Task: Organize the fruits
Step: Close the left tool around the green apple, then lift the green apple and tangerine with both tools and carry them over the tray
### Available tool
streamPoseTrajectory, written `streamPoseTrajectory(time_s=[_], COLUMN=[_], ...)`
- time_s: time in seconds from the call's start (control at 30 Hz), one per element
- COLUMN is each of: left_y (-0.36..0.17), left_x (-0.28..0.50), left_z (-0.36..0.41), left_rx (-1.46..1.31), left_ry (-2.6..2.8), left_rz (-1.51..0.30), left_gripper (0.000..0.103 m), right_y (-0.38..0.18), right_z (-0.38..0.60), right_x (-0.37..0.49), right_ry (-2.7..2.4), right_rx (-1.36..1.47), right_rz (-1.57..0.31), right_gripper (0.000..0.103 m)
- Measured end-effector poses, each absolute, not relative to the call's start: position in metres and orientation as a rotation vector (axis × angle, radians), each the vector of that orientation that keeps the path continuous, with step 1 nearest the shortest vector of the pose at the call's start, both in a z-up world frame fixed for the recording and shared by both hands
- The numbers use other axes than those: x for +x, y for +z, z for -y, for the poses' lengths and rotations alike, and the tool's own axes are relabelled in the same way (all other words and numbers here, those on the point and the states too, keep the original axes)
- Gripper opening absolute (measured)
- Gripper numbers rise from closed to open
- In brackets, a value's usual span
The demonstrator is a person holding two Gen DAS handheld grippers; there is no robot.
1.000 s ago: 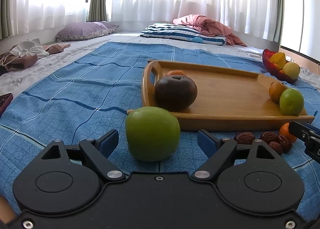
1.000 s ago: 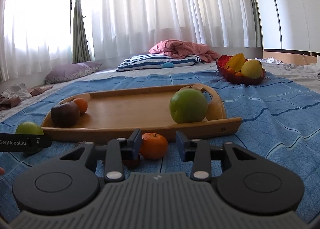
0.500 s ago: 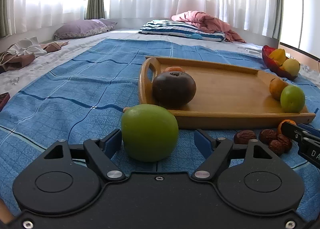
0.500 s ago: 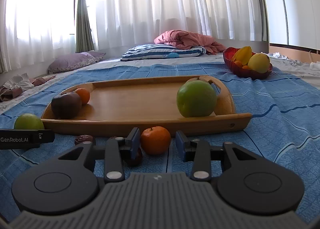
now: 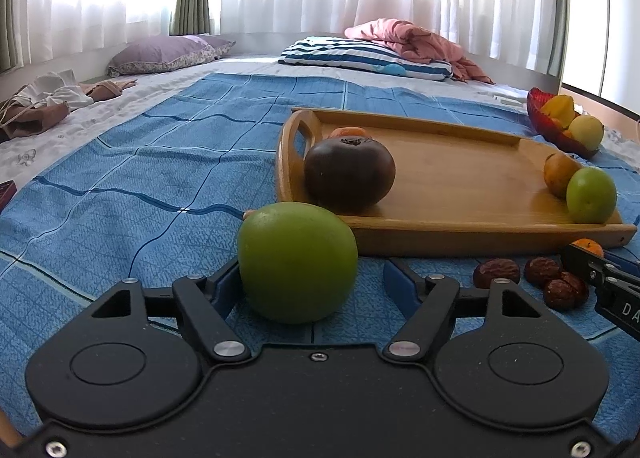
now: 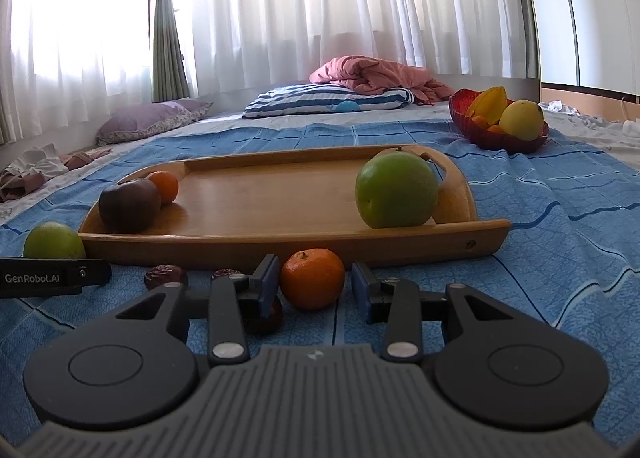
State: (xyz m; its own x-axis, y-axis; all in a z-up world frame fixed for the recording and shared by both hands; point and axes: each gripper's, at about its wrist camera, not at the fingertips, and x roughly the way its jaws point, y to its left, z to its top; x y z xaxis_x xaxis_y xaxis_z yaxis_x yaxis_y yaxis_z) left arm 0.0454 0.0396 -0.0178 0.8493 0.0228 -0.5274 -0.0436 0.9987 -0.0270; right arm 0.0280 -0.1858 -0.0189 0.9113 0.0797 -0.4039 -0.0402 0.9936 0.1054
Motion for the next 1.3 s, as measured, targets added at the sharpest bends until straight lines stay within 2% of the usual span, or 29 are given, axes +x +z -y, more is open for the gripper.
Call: streamPoseTrajectory(time_s=[0.13, 0.2, 0.27, 1.3], left_y=[-0.018, -0.017, -0.017, 0.007], left_x=[0.045, 0.045, 0.043, 0.014], left_z=[-0.040, -0.040, -0.040, -0.028], left_rx=[-0.034, -0.027, -0.014, -0.030], left_ry=[0.045, 0.063, 0.076, 0.044], left_rz=[-0.551, -0.542, -0.534, -0.546], left_gripper=[0.068, 0.056, 0.052, 0.052], right_y=[-0.020, -0.020, -0.020, -0.003], right_z=[0.188, 0.189, 0.188, 0.192], right_x=[0.028, 0.028, 0.027, 0.010], right_ry=[0.062, 0.064, 0.065, 0.068], right_rx=[0.112, 0.118, 0.118, 0.122], right_rz=[-0.421, -0.420, -0.418, -0.387], right_gripper=[0.044, 0.042, 0.040, 0.039])
